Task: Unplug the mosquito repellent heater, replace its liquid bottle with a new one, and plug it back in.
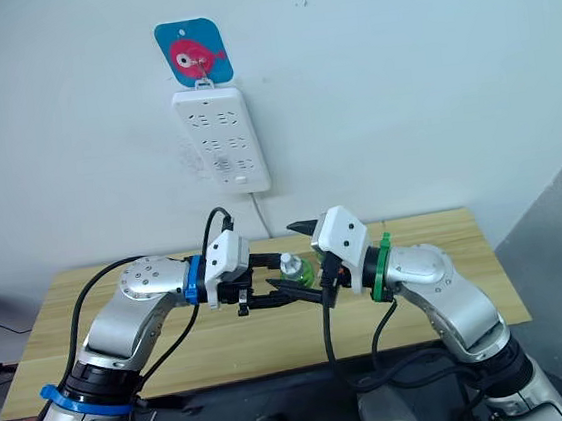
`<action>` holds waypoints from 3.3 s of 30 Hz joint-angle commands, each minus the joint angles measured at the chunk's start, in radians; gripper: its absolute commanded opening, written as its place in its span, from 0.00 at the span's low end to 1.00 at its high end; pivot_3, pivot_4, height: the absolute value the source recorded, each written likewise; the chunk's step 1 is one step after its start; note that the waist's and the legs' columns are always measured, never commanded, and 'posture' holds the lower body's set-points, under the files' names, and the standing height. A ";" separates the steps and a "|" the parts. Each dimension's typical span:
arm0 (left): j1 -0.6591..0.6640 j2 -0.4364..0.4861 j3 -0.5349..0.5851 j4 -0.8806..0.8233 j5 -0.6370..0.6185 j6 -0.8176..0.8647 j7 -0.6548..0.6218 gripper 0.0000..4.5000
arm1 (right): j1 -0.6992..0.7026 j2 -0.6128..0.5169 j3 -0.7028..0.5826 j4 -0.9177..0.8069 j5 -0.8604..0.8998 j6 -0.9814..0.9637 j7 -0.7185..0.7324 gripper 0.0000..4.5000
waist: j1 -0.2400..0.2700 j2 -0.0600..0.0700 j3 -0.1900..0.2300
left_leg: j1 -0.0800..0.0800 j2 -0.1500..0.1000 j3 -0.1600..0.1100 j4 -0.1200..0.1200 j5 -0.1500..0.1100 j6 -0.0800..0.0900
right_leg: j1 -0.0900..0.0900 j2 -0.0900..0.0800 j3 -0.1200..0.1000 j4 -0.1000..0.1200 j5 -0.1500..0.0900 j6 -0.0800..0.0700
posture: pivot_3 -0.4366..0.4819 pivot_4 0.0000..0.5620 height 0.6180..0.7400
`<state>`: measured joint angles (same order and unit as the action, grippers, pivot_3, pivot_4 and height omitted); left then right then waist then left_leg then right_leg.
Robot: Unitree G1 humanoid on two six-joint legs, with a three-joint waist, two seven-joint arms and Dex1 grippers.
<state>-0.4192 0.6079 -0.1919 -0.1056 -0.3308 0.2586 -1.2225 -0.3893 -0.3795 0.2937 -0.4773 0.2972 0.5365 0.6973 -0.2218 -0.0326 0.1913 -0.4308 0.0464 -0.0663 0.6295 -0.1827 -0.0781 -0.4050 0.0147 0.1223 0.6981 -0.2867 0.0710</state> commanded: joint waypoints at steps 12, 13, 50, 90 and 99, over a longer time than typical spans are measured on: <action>0.033 0.017 0.017 -0.053 -0.014 0.014 0.004 0.50 | 0.084 -0.224 -0.156 -0.124 0.180 0.078 0.148 1.00 | -0.001 0.000 0.000 | 0.000 0.000 0.000 0.000 0.000 0.000 | 0.000 0.000 0.000 0.000 0.000 0.000 | 0.24 0.24 1.00; 0.032 0.018 0.017 -0.052 -0.014 0.015 0.004 0.50 | 0.083 -0.217 -0.154 -0.135 0.190 0.088 0.137 1.00 | -0.002 0.000 0.000 | 0.000 0.000 0.000 0.000 0.000 0.000 | 0.000 0.000 0.000 0.000 0.000 0.000 | 0.24 0.24 1.00; 0.019 0.024 0.006 -0.023 -0.003 -0.013 -0.011 0.50 | -0.057 -0.114 -0.082 -0.093 0.268 0.243 0.069 1.00 | -0.016 0.001 -0.001 | 0.000 0.000 0.001 0.000 0.000 0.000 | 0.000 0.000 0.001 -0.001 0.000 0.000 | 0.23 0.20 1.00; 0.437 0.179 0.187 -0.138 0.042 0.043 0.162 0.50 | 0.091 0.149 -0.029 0.692 -0.201 -0.565 -0.204 0.06 | 0.005 0.003 0.049 | 0.004 0.002 0.009 -0.002 0.000 0.000 | 0.000 0.000 0.008 -0.001 -0.001 -0.002 | 0.33 0.50 1.00; 0.538 0.217 0.251 -0.298 0.004 0.139 0.201 0.50 | -0.121 0.259 -0.107 1.274 -0.271 -0.815 -0.292 0.06 | 0.078 0.004 0.083 | 0.004 0.002 0.009 -0.005 0.000 0.000 | -0.001 0.000 0.007 -0.002 -0.001 -0.002 | 0.45 0.53 1.00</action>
<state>0.1116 0.8119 0.0333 -0.3585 -0.3087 0.3898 -1.0314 -0.4984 -0.1262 0.2113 0.7485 0.0354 -0.2273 0.4127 -0.1441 -0.0287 0.2742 -0.4267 0.0481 -0.0571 0.6242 -0.1831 -0.0777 -0.4065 0.0143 0.1291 0.6965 -0.2876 0.0686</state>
